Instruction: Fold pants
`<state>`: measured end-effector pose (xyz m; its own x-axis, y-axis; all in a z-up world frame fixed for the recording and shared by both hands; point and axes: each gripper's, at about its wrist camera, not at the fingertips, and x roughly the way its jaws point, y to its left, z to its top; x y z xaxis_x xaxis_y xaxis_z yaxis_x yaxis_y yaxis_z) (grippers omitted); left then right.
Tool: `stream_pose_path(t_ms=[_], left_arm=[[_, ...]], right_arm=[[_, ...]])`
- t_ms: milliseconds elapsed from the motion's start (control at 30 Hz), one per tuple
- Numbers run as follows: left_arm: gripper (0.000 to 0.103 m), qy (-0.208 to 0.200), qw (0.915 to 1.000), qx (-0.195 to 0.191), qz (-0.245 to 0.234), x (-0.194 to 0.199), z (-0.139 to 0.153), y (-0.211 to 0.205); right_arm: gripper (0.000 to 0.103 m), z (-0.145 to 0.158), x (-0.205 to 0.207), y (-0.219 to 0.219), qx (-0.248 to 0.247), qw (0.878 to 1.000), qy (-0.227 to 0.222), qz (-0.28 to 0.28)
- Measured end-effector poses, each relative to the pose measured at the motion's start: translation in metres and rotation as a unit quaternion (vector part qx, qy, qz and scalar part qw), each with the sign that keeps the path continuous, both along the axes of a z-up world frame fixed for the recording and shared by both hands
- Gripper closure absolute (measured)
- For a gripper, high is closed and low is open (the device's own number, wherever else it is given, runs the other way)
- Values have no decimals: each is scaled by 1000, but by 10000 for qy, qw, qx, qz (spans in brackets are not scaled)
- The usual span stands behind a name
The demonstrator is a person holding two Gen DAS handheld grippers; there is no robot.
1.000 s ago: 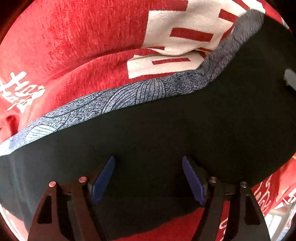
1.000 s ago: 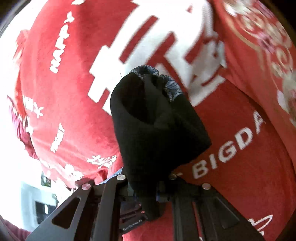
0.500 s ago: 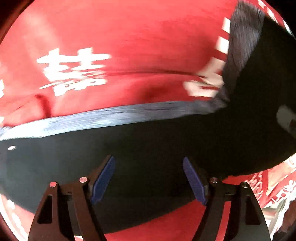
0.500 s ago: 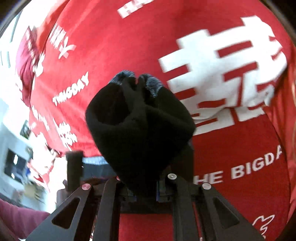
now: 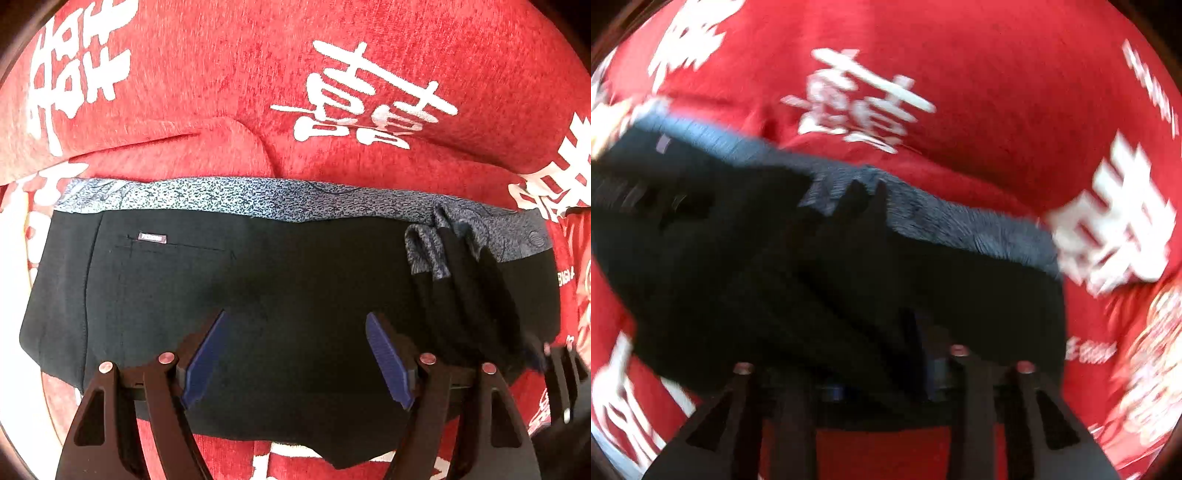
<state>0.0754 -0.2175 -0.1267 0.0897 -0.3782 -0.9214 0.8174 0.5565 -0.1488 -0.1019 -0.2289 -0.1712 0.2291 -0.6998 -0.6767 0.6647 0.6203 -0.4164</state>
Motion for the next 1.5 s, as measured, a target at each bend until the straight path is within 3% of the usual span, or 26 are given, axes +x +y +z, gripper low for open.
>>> stream_pose_path(t_ms=[100,133,200,233,267,300,333,467,567,667,700,767,833,867,967,1000,1033,1133,1200,1233,1300,1367,1467,1500], left_arm=[[26,308,9993,-176,-125,-6,8,-4],[26,392,9987,-246,-193,-9,10,-7],[26,636,9960,-407,-467,-22,18,-15],[26,742,9944,-451,-610,-29,21,-20],[26,843,9924,-477,-761,-37,22,-26],[26,925,9904,-490,-905,-47,24,-33],[26,980,9887,-507,-1017,-55,26,-40],[26,1179,9843,-585,-1174,-75,32,-56],[26,1164,9846,-407,-1239,-84,27,-66],[27,1088,9850,-294,-1303,-92,18,-74],[42,1078,9852,-276,-1302,-93,14,-77],[58,1078,9853,-144,-1317,-95,8,-79],[60,1089,9859,-142,-1266,-95,4,-80],[69,1105,9858,-136,-1255,-95,3,-80],[73,1195,9857,-219,-1171,-91,9,-78],[73,1129,9858,-305,-1209,-91,17,-76],[73,1022,9859,-395,-1262,-91,27,-72],[73,827,9855,-543,-1380,-90,44,-60],[73,771,9861,-529,-1376,-88,42,-47],[73,721,9871,-462,-1355,-87,37,-44],[73,671,9894,-167,-1275,-85,11,-39],[73,819,9899,-120,-1147,-82,-8,-36],[72,766,9902,-343,-1114,-81,-9,-29],[62,721,9907,-304,-1112,-82,-8,-29]], right_arm=[[56,16,-15,17,390,9983,-298,322],[56,24,-27,15,661,9956,-559,357],[56,40,-58,-1,1475,9772,-1503,279],[56,42,-74,-10,1938,9592,-2048,180],[56,42,-98,-29,2571,9273,-2721,-2],[56,39,-108,-37,2904,9074,-3035,-109],[56,32,-124,-53,3385,8730,-3500,-296],[56,9,-156,-76,4145,7935,-4400,-703],[56,-7,-171,-78,4370,7617,-4690,-943],[56,-16,-177,-82,4456,7429,-4886,-1040],[56,-19,-178,-84,4495,7369,-4929,-1097],[56,-27,-176,-91,4620,7205,-5032,-1192],[56,-40,-179,-96,4798,6894,-5265,-1315],[58,-47,-182,-98,4899,6686,-5419,-1387],[98,-68,-186,-108,5147,6088,-5790,-1709],[98,-71,-187,-109,5173,6019,-5809,-1805],[98,-68,-186,-110,5157,6017,-5834,-1780],[98,-34,-181,-106,4881,6478,-5709,-1272],[98,-15,-178,-101,4850,6691,-5533,-1046],[98,-13,-176,-99,4865,6742,-5462,-1027],[98,-15,-169,-92,4886,6933,-5189,-1067],[98,-29,-159,-89,4915,7129,-4857,-1195],[99,-49,-151,-87,4872,7274,-4650,-1315],[99,-47,-152,-87,4843,7301,-4645,-1288]])
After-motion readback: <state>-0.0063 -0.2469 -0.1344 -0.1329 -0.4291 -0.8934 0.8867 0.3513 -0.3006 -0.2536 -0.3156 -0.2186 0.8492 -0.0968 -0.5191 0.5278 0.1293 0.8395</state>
